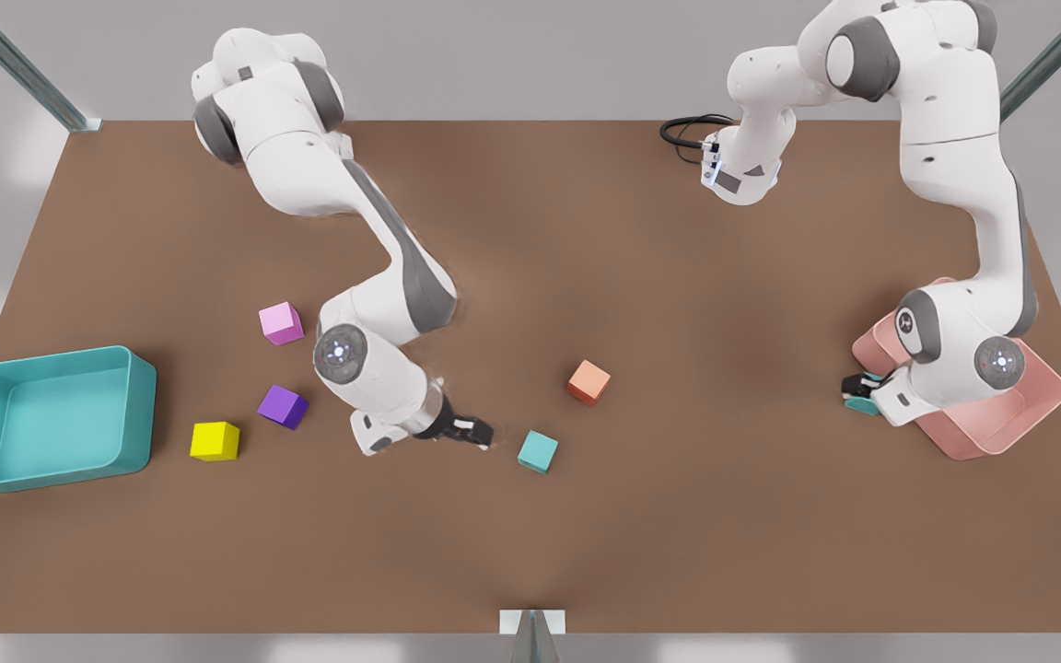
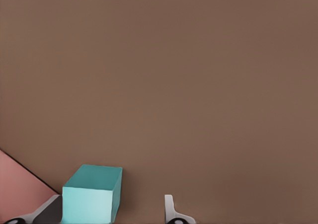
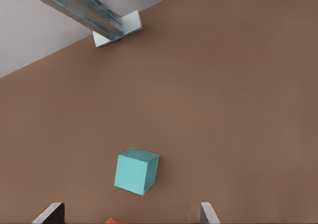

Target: Stack the two blue cubes on top of each other

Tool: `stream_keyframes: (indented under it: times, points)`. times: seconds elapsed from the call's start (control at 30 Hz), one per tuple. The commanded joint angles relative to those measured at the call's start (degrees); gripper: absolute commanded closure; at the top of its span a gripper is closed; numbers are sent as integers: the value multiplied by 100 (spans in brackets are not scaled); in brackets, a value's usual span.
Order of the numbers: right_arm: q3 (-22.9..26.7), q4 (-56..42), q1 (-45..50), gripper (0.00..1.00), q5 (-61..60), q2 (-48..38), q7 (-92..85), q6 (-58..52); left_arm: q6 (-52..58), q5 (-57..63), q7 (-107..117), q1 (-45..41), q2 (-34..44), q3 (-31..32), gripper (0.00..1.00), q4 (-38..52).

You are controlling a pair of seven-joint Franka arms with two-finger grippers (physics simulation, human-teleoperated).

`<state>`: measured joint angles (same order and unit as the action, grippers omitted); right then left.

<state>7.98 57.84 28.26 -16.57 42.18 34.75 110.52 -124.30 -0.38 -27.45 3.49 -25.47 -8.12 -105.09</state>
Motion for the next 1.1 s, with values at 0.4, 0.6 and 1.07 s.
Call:
stream_keyframes:
  times: [0.4,0.6,1.07]
  points:
    - [-578,2688,-2070,0,1604,-2539,-3695,-1850,-709,2,-3090,117,-459,-225,0,-100]
    - [-543,2583,-2017,0,1604,-2557,-3581,-2087,-709,2,-3073,117,-547,-234,0,-126]
    - [-578,2530,-2008,0,1569,-2539,-3458,-2201,-683,-6,-1359,117,-767,-339,0,-284]
